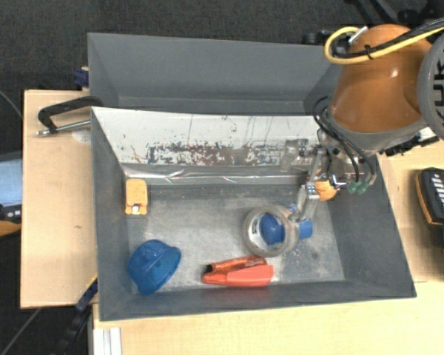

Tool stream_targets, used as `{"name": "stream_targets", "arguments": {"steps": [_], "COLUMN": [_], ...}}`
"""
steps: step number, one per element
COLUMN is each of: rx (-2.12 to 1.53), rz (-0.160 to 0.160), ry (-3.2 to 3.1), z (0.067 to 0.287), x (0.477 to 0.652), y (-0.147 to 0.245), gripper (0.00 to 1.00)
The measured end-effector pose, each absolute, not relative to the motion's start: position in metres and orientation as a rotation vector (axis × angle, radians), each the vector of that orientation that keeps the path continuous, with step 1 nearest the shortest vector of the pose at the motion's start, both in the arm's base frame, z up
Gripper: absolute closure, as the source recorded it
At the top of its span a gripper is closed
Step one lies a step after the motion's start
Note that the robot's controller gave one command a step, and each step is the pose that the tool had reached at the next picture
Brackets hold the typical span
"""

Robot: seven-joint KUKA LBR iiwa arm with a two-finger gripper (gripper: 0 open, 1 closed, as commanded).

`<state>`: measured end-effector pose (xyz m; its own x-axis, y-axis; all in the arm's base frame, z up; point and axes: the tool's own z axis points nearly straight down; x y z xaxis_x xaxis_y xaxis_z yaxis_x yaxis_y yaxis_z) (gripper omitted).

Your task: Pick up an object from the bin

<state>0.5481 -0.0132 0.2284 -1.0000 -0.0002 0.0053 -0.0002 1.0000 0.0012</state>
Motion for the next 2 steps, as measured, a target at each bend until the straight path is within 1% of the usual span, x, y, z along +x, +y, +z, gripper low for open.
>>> {"name": "stream_targets", "arguments": {"steps": [1,2], "rx": [0.000,-0.078], "rz": [-0.002,-0.003], "ry": [-3.145,-3.148], "z": [0.233,0.200], "x": [0.549,0.543], "y": [-0.013,-0.014], "gripper": [0.00,0.00]}}
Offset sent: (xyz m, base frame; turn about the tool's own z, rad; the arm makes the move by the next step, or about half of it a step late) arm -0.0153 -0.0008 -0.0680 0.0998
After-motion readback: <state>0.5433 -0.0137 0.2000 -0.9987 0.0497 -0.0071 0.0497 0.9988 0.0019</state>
